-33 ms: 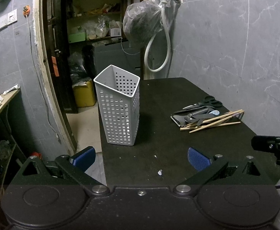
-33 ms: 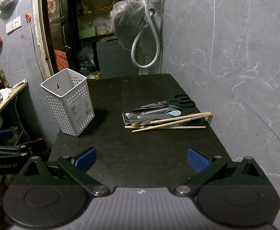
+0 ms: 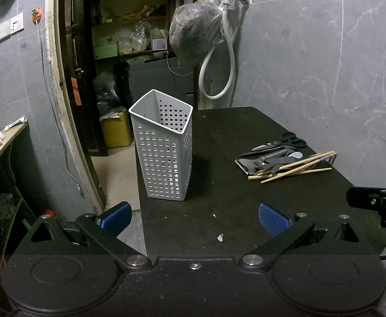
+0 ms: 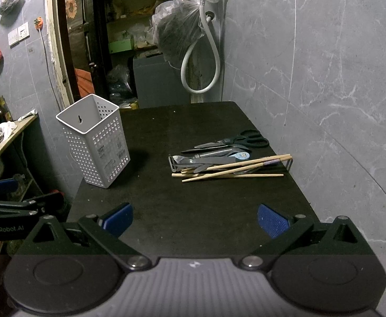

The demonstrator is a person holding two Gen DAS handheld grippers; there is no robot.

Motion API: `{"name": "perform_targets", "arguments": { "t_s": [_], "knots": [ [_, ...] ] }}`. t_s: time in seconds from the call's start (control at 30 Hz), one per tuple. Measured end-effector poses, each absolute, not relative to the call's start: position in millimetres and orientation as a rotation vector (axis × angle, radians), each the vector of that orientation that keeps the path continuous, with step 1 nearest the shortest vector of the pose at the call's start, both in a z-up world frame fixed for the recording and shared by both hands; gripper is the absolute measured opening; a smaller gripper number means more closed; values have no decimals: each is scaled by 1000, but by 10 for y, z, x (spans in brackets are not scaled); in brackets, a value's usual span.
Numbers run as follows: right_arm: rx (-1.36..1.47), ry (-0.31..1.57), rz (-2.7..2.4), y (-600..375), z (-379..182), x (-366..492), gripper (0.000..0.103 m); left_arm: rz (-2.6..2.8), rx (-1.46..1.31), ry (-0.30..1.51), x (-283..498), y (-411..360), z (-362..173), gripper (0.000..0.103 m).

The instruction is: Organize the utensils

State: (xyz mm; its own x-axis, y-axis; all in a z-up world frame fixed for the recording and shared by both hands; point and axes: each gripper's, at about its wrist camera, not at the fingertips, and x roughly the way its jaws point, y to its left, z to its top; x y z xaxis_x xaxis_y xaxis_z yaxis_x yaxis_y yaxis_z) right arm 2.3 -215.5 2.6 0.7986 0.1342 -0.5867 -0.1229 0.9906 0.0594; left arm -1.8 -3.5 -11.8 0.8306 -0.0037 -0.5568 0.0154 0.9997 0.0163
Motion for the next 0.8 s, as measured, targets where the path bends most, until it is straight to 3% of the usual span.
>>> {"name": "perform_targets", "arguments": {
  "t_s": [0.8],
  "knots": [
    [18, 634, 137, -2160, 28, 24, 103, -11, 26, 602, -10, -47, -98, 102]
  ]
}}
